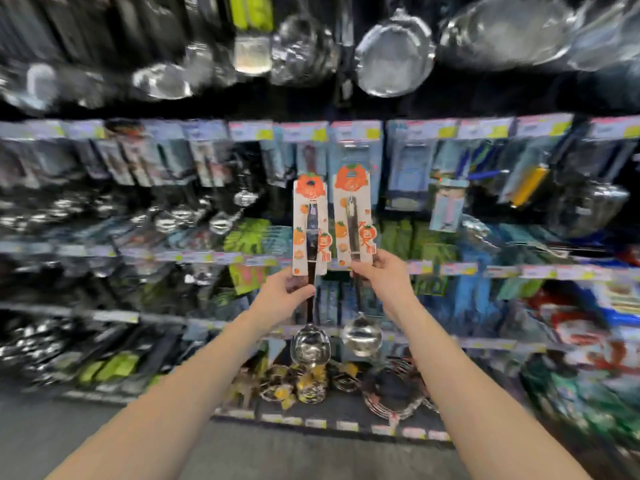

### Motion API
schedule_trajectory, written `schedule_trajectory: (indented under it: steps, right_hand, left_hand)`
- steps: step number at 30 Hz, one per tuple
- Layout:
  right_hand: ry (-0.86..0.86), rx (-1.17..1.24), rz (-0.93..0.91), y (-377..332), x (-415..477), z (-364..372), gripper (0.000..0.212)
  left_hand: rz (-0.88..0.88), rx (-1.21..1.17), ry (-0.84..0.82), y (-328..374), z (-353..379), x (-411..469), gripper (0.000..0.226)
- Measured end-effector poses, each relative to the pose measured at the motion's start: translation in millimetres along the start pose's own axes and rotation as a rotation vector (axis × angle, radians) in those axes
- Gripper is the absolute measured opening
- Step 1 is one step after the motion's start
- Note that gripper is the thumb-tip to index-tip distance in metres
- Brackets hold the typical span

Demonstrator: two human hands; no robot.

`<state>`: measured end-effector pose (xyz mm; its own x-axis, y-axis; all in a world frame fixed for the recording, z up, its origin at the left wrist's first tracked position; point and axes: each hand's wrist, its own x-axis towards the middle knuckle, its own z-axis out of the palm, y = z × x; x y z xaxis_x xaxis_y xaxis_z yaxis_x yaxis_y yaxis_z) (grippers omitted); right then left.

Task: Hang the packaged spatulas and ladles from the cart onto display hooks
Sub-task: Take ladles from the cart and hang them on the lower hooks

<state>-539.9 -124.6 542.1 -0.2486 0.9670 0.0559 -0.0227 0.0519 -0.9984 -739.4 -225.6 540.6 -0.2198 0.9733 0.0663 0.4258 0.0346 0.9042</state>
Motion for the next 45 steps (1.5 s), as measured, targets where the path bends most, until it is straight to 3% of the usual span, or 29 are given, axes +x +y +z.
schedule_trajectory:
  steps: [9,20,29,31,33,37,45]
  right_hand:
    - [-0.151,0.003,-0.022,-12,-7,234,0.016]
    - [-0.250,0.015,-0.056,-19,48,413,0.012]
    - [-0.239,-0.012,-0.052,6,136,535,0.023]
    - [-0.237,0.000,-0.065,10,152,555,0.014]
    - [-0.249,-0.023,-0.070,15,168,571,0.006]
    - [-0.264,-0.059,-0.027,20,196,592,0.015]
    - [-0.182,-0.030,-0.027,7,230,621,0.013]
  left_hand:
    - [-0.057,0.001,0.158,-73,-204,-47,0.026]
    - [-0.096,0.046,0.331,-139,-362,-37,0.019]
    - [-0.129,0.038,0.312,-192,-450,32,0.015]
    - [-0.102,0.039,0.309,-199,-467,48,0.016]
    - [-0.086,0.038,0.311,-204,-480,63,0.019]
    - [-0.073,0.056,0.287,-216,-503,89,0.025]
    - [-0.028,0.043,0.222,-242,-551,137,0.012]
